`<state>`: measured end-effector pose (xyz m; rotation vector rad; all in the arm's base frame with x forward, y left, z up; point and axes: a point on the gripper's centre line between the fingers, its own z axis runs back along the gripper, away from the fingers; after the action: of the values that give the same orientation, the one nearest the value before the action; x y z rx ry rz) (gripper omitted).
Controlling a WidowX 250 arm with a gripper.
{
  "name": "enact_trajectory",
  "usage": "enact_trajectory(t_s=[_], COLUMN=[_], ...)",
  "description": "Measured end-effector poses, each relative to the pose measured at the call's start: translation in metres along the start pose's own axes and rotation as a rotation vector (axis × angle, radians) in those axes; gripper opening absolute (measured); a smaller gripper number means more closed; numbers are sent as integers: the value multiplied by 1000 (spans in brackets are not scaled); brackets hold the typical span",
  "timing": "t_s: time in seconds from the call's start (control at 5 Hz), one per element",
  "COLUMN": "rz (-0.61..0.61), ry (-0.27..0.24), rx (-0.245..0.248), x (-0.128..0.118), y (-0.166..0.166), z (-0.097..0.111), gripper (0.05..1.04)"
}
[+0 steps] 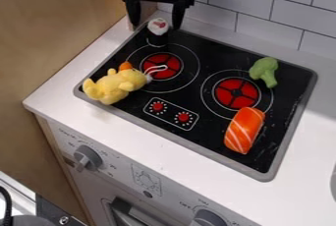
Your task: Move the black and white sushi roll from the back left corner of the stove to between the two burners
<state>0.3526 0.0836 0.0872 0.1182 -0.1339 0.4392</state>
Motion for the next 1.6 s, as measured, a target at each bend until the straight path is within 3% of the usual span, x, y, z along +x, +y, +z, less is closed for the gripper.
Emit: enact_trajectory(t_s=[0.6,0.8,1.2,1.4,1.6], rz=[42,54,61,50,-4], ry=[-20,-19,6,8,23], rx=[16,17,-54,-60,-49], x=[11,11,14,15,-2], y=[-6,-6,-9,-8,-11], z=[-28,-31,-25,-25,-25], gripper=[999,950,478,408,404])
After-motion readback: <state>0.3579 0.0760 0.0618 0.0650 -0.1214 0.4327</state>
